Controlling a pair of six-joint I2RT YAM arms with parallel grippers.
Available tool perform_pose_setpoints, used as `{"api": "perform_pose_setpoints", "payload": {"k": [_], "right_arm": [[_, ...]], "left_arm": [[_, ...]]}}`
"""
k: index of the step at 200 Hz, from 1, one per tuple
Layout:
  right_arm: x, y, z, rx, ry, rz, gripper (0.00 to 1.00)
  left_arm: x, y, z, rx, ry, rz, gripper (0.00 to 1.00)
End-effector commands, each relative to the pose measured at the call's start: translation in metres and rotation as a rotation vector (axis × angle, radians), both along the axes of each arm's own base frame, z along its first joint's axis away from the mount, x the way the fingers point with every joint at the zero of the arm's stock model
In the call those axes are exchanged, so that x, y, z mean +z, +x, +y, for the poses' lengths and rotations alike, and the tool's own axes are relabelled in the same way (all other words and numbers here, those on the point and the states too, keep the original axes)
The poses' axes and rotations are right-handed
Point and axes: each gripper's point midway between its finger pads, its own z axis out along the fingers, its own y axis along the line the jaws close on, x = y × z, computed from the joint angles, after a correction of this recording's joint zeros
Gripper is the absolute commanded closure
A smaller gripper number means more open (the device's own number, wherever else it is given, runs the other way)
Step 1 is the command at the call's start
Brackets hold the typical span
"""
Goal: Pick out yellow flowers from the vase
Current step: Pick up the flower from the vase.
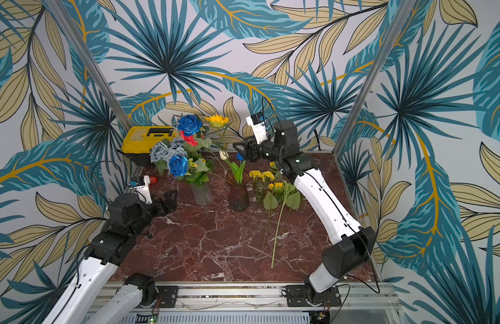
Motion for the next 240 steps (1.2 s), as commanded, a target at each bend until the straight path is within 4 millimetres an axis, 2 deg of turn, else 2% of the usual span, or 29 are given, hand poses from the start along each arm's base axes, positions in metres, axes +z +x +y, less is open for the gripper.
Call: {"api": "perform_pose_setpoints", "payload": {"k": [1, 27, 114, 174, 182, 240], "right_arm": [[-0.024, 0.001, 0.020, 0.074, -0.057, 0.059, 0.42], [-0.040, 0.007, 0.035, 0.084, -0.125, 0.065, 0.42], [-0.066, 0.031, 0.061, 0.089, -0.157, 0.120, 0.46], [-0.073, 0.037, 0.073, 0.091, -0.170, 0.110, 0.50], [-0.073, 0.038, 0.073, 0.089, -0.173, 0.105, 0.50], [-0.072, 0.045, 0.072, 0.051, -0.179, 0.083, 0.66]], "left_arm": [[0.001, 0.001, 0.003, 0.011, -0.004, -0.012, 0.01], [0.002, 0.001, 0.003, 0.012, -0.007, -0.015, 0.01], [0.002, 0.001, 0.005, 0.018, -0.009, -0.015, 0.01], [0.003, 0.002, 0.006, 0.025, -0.010, -0.019, 0.01], [0.003, 0.002, 0.002, -0.001, -0.020, -0.017, 0.01], [0.003, 0.002, 0.001, -0.006, -0.026, -0.019, 0.01]]}}
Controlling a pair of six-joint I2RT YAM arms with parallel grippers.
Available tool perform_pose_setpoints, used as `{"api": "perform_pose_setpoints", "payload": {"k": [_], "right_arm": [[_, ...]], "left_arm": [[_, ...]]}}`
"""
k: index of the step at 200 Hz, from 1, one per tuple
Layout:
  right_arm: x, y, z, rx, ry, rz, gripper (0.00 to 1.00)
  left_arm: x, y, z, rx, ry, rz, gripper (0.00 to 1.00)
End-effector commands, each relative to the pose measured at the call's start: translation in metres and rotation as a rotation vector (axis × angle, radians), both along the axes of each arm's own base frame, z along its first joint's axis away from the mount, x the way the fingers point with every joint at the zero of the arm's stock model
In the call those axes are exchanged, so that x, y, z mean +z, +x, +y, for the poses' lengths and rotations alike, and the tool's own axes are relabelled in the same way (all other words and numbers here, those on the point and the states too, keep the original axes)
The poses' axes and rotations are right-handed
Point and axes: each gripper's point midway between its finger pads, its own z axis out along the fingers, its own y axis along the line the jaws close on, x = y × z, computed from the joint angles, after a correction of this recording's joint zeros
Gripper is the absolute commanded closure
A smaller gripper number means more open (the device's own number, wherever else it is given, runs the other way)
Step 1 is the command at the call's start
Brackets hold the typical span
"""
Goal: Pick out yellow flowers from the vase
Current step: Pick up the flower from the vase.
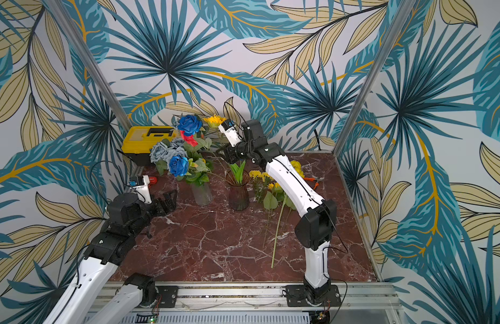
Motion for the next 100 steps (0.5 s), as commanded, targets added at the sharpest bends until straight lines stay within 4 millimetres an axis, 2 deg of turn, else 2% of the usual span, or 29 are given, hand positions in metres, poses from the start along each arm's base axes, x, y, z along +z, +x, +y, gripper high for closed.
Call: {"api": "perform_pose_setpoints", "payload": {"k": [1, 42, 63, 81, 100], "right_arm": [[0.002, 0.006, 0.003, -0.017, -0.003, -0.024, 0.67], [0.005, 0.006, 0.002, -0.026, 0.008, -0.030, 0.76], [0.013, 0.007, -0.003, -0.053, 0.020, -0.057, 0.83], [0.022, 0.009, -0.009, -0.093, 0.030, -0.086, 0.93], [0.033, 0.007, -0.014, -0.115, 0.047, -0.117, 0.97]], "left_arm": [[0.003, 0.002, 0.001, -0.001, -0.012, -0.019, 0.01], [0.003, 0.002, 0.002, 0.002, -0.017, -0.020, 0.01], [0.002, 0.003, 0.001, -0.003, -0.017, -0.017, 0.01], [0.002, 0.002, 0.001, -0.002, -0.018, -0.017, 0.01], [0.003, 0.002, 0.002, 0.001, -0.019, -0.020, 0.01]]}}
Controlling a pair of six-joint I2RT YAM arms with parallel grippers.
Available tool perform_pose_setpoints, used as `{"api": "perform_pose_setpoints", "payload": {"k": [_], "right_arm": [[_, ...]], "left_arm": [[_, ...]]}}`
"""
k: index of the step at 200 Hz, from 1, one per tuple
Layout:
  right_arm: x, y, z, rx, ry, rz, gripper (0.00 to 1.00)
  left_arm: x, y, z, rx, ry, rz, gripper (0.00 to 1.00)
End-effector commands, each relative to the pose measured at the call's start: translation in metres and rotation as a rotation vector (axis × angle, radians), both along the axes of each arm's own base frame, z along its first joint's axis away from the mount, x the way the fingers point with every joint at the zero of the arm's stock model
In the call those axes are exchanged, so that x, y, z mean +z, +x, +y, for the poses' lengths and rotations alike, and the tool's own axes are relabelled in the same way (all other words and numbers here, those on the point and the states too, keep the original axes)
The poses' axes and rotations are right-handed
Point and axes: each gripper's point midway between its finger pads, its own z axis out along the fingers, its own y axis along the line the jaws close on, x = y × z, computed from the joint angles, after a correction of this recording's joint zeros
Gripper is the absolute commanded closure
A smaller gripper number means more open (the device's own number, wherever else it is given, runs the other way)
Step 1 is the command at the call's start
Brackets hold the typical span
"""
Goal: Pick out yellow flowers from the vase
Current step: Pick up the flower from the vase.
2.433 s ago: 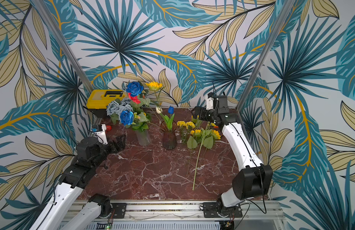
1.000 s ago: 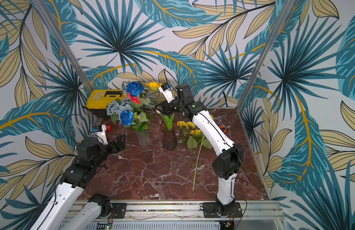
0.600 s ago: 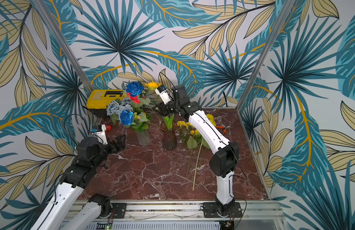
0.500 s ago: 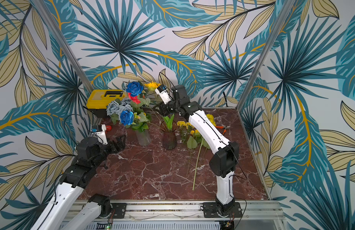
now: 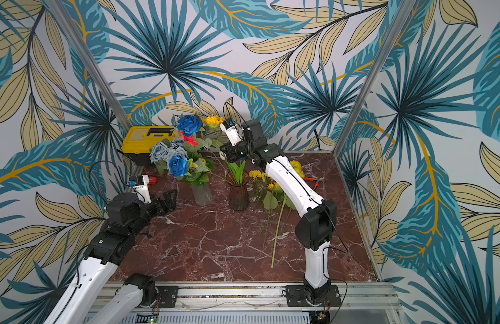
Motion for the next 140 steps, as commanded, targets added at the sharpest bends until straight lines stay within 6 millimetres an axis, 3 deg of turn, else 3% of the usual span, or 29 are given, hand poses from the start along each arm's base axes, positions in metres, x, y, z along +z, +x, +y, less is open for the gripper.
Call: {"api": "perform_pose_setpoints", "payload": {"k": [1, 70, 140], "right_arm": [[0.032, -0.005, -0.009, -0.045, 0.042, -0.083, 0.97], [0.064, -0.017, -0.020, -0.075, 0.099, -0.150, 1.00], [0.120, -0.043, -0.038, -0.100, 0.194, -0.252, 1.00]], "left_arm": [[0.002, 0.001, 0.002, 0.005, -0.009, -0.017, 0.01], [0.001, 0.001, 0.002, 0.004, -0.011, -0.016, 0.01], [-0.001, 0.001, 0.003, 0.010, -0.007, -0.013, 0.01]]}}
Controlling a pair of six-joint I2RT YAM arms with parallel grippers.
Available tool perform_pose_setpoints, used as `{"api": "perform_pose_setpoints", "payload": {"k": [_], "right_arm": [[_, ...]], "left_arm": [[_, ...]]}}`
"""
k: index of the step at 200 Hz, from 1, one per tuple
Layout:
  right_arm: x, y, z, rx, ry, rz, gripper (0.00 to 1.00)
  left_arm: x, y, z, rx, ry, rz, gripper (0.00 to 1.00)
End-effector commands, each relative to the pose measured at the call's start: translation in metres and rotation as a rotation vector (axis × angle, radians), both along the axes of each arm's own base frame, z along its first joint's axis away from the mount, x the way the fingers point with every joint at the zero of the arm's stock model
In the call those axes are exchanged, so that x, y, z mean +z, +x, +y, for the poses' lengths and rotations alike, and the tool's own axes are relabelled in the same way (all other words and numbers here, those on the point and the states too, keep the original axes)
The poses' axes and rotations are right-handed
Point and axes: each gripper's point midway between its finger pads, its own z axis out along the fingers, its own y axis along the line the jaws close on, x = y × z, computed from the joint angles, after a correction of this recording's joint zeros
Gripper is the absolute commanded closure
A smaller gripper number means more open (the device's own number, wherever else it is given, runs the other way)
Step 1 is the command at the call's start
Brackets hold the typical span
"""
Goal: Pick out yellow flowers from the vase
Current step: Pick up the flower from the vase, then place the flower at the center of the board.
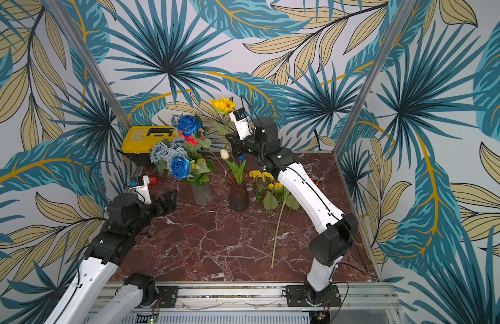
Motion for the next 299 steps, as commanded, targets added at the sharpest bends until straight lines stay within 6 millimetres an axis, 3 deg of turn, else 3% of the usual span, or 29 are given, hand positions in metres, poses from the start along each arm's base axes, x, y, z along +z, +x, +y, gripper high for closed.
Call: {"api": "perform_pose_setpoints", "payload": {"k": [1, 40, 106, 166, 221, 226, 258, 299], "right_arm": [[0.032, -0.015, -0.007, -0.005, 0.062, -0.059, 1.00], [0.077, -0.038, -0.018, 0.006, 0.146, -0.142, 1.00], [0.146, -0.099, -0.046, 0.047, 0.276, -0.281, 1.00], [0.177, -0.146, -0.074, 0.045, 0.315, -0.341, 1.00], [0.172, -0.169, -0.106, -0.059, 0.285, -0.339, 1.00], [0.162, -0.169, -0.108, -0.068, 0.262, -0.310, 1.00], [0.148, -0.180, -0.124, -0.120, 0.236, -0.252, 1.00], [0.116, -0.175, -0.148, -0.256, 0.146, -0.135, 1.00]], "left_arm": [[0.003, 0.001, 0.002, 0.008, -0.008, -0.020, 0.01], [0.003, 0.001, 0.002, 0.009, -0.008, -0.022, 0.01], [0.003, 0.001, 0.003, 0.013, -0.008, -0.021, 0.01], [0.003, 0.002, 0.003, 0.010, -0.011, -0.022, 0.01], [0.002, 0.002, 0.003, 0.013, -0.010, -0.020, 0.01], [0.003, 0.002, 0.003, 0.012, -0.010, -0.022, 0.01], [0.003, 0.002, 0.003, 0.013, -0.010, -0.023, 0.01], [0.001, 0.003, 0.003, 0.015, -0.011, -0.017, 0.01]]}}
